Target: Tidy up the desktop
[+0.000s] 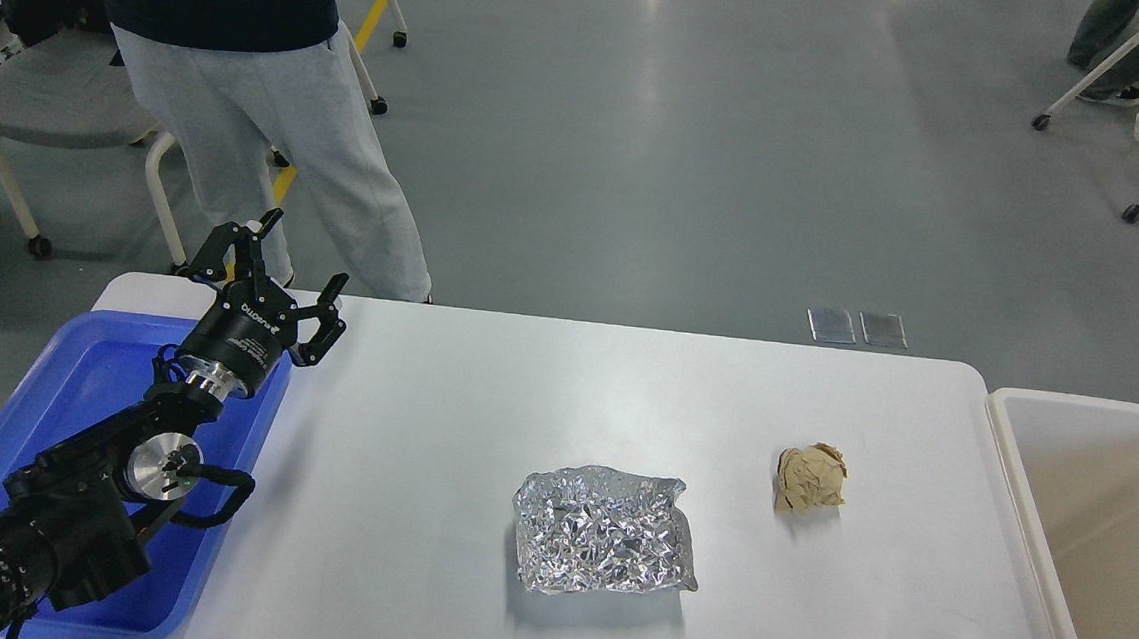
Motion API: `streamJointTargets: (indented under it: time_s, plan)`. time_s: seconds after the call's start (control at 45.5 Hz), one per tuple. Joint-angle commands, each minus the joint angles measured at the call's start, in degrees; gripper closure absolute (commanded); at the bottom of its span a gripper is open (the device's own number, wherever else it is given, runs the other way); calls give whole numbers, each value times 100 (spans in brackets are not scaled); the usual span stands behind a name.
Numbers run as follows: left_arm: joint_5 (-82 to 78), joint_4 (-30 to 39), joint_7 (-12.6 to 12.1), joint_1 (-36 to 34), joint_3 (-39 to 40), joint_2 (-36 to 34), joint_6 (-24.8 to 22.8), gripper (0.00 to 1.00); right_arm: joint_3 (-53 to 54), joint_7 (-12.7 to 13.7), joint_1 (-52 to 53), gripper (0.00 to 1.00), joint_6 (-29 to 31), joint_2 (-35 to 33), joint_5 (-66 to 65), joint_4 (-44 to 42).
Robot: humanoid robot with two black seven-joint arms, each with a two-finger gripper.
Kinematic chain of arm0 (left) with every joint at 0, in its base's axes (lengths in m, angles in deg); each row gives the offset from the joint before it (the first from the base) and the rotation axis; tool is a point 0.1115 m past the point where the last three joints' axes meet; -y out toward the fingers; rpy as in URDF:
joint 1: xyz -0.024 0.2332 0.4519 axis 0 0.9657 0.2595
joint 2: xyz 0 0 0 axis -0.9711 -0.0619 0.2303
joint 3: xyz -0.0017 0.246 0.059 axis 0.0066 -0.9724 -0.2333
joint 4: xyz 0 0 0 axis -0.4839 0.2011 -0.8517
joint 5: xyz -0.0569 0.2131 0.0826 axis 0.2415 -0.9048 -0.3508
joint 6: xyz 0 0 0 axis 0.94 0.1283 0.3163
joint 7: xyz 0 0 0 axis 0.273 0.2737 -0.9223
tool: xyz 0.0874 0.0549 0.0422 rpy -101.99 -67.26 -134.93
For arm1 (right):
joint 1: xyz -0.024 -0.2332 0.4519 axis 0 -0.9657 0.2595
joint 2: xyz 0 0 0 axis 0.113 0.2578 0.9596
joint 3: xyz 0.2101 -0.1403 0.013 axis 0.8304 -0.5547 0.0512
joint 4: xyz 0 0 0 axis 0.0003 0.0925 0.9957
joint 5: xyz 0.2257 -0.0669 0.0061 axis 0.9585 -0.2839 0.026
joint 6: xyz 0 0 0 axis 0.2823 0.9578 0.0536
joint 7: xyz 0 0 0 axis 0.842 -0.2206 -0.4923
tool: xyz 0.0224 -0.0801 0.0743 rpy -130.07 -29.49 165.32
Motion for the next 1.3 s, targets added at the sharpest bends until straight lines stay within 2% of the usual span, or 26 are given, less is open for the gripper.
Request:
streamJointTargets:
  time_s: [0.0, 0.725, 0.835, 1.033, 1.143, 1.275]
  plan:
    - [0, 0, 0, 0, -1, -4, 0, 0, 2, -9, -83, 1, -59, 236, 5, -65]
    - [0, 0, 0, 0, -1, -4, 0, 0, 10, -97, -364, 1, -235, 904, 23, -962]
    - [0, 0, 0, 0, -1, 5, 0, 0, 10, -229, -373, 4, -243, 983, 49, -1164]
    - [0, 0, 0, 0, -1, 5, 0, 0, 2, -466, -408, 29, -243, 974, 49, -1208]
    - [0, 0, 0, 0, -1, 5, 0, 0, 2, -528, -434, 47, -243, 974, 41, -1243]
    - [0, 0, 0, 0, 7, 5, 0, 0, 10, -537, -426, 52, -243, 939, 49, -1261]
